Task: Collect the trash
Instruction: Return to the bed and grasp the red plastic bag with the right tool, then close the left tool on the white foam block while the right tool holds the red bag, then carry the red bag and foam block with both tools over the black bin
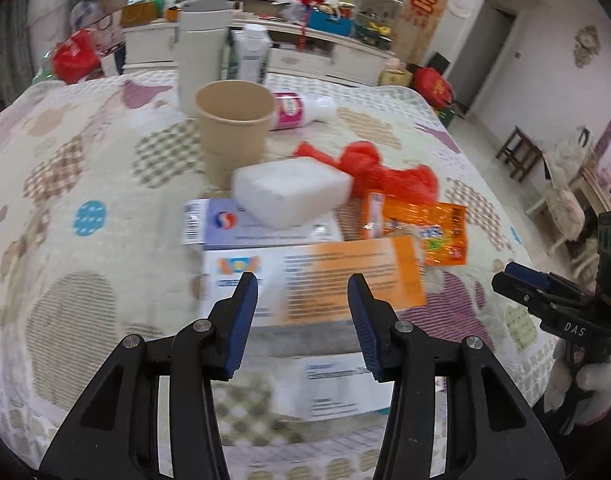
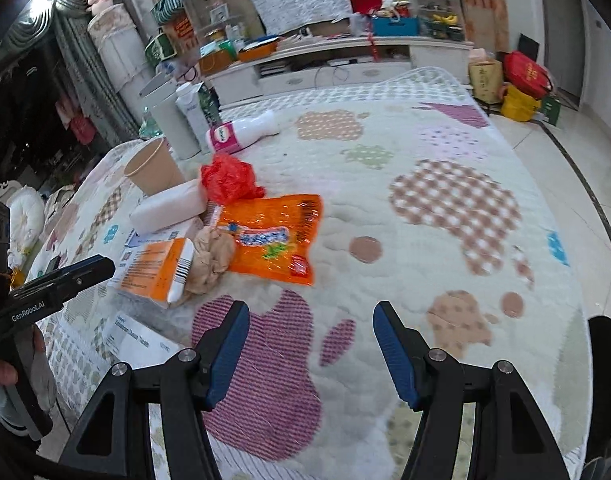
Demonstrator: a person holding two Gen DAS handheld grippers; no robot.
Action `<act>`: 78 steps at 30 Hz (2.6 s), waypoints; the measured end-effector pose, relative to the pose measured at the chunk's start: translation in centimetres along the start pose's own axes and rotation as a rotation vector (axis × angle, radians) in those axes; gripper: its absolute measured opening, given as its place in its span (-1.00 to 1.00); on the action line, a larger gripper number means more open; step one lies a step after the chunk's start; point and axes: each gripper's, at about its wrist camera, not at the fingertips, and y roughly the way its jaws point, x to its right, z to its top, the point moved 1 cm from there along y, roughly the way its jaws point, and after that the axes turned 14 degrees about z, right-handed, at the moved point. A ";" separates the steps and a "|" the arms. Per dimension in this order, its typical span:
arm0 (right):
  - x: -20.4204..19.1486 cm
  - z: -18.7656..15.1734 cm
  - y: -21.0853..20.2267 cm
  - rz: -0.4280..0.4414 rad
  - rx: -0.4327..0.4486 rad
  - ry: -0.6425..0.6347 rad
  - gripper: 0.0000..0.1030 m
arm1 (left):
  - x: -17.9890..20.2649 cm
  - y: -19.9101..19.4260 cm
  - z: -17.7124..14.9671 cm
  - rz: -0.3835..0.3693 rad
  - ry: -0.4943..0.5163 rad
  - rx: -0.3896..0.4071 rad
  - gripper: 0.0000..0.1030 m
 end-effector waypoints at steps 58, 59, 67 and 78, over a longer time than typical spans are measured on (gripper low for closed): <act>-1.0 8.4 3.1 0.118 0.053 -0.097 -0.33 | 3.1 6.5 7.2 0.039 0.332 0.059 -0.42; -1.1 8.4 2.8 0.120 0.058 -0.098 -0.33 | 3.1 6.0 7.2 0.042 0.328 0.065 -0.46; -1.7 6.8 0.6 0.126 0.083 -0.109 -0.33 | 3.9 2.2 6.1 -0.032 0.275 0.084 -0.58; -1.5 3.3 -3.4 0.116 0.088 -0.106 -0.33 | 7.1 -2.4 4.0 -0.155 0.278 0.091 -0.62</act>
